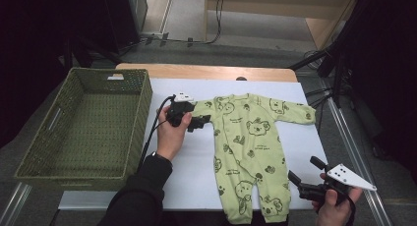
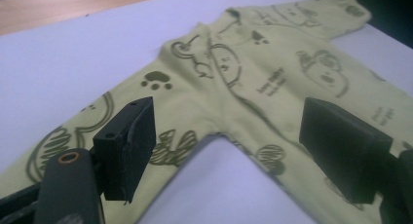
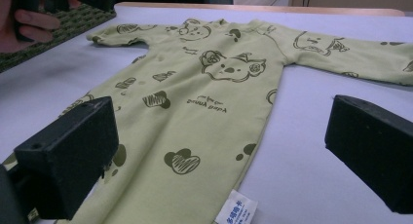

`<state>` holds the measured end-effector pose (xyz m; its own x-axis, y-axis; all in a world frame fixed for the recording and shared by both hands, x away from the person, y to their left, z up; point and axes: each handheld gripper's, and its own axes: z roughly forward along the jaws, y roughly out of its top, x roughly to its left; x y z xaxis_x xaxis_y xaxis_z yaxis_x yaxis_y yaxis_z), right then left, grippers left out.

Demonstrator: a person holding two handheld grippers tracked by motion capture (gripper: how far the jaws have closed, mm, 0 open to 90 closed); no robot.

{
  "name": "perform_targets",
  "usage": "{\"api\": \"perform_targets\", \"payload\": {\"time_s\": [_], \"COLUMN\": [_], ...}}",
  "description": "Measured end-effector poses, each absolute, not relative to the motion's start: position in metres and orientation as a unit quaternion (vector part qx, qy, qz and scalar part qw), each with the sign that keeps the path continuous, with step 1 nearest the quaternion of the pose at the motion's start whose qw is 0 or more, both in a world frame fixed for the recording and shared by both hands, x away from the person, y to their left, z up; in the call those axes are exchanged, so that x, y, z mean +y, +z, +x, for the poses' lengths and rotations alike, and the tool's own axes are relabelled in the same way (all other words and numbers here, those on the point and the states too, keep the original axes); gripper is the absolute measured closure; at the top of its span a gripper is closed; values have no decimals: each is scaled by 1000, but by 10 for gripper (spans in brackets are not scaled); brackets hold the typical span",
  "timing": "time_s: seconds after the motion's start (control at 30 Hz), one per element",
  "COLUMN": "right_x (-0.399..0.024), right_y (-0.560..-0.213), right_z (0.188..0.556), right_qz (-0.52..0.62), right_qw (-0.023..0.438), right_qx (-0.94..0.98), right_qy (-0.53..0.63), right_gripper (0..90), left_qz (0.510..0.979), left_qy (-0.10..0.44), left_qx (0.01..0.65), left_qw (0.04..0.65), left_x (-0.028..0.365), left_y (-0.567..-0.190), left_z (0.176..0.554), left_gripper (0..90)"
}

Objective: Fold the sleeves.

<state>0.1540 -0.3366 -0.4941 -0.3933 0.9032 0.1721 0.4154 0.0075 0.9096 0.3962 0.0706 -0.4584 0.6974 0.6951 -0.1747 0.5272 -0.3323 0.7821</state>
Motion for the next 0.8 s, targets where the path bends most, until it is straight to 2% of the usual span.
{"api": "perform_targets", "payload": {"time_s": [0.3,0.57,0.8], "right_x": [-338,-341,-342], "right_y": [-495,-497,-498], "right_z": [156,156,156], "right_qz": [495,499,502], "right_qw": [240,237,234], "right_qx": [667,667,667], "right_qy": [503,500,498], "right_gripper": [0,0,0], "left_qz": [804,801,797], "left_qy": [109,147,171], "left_qx": [427,478,492], "left_qw": [400,330,305], "left_x": [76,77,77], "left_y": [-475,-493,-499], "left_z": [419,431,432], "left_gripper": [235,377,524]}}
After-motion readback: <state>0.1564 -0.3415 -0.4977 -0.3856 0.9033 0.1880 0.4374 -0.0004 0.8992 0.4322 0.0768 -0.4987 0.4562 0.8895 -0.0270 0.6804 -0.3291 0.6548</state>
